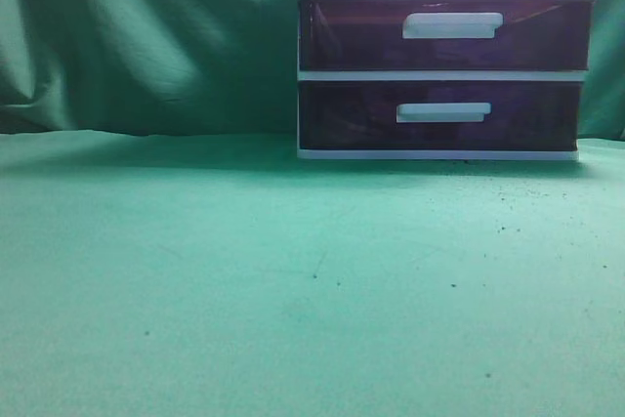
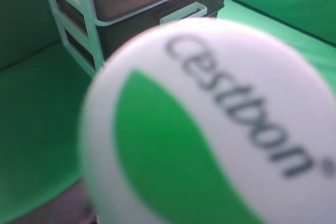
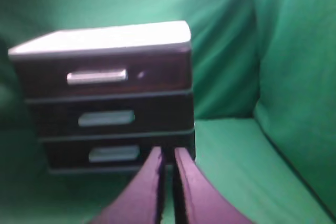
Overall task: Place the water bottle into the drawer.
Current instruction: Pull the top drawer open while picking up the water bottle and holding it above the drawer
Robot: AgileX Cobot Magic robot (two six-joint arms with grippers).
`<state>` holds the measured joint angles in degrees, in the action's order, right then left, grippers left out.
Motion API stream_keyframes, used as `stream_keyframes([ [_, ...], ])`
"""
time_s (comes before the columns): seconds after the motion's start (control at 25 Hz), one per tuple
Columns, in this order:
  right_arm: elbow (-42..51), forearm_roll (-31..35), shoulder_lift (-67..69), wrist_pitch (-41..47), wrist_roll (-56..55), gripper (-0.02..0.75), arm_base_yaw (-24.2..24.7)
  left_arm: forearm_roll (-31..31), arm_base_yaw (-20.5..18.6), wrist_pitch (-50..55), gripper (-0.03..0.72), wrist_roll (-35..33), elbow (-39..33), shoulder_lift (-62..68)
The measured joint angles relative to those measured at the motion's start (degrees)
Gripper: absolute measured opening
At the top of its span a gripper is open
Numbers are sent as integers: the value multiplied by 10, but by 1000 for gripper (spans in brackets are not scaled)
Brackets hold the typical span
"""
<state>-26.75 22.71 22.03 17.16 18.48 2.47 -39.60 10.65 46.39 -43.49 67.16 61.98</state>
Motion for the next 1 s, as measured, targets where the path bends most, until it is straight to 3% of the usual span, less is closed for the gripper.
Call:
stream_keyframes([
  [0.12,-65,-3,101,65,54,50,0,0,0,-1,305,12,0,11],
  [0.32,-117,-5,248,69,126,50,-7,0,0,-7,305,17,0,25],
  [0.52,-186,-9,340,67,450,50,-76,0,0,-27,305,17,0,36],
  [0.68,-197,-10,398,-84,641,50,-127,5,0,-32,305,17,0,49],
  [0.84,-201,-22,484,-285,743,50,-138,12,0,-33,305,17,0,57],
  [0.96,-201,-82,550,-379,771,50,-138,12,0,-33,305,17,0,58],
  [1.0,-201,-114,570,-411,764,111,-138,12,0,-33,305,17,0,59],
])
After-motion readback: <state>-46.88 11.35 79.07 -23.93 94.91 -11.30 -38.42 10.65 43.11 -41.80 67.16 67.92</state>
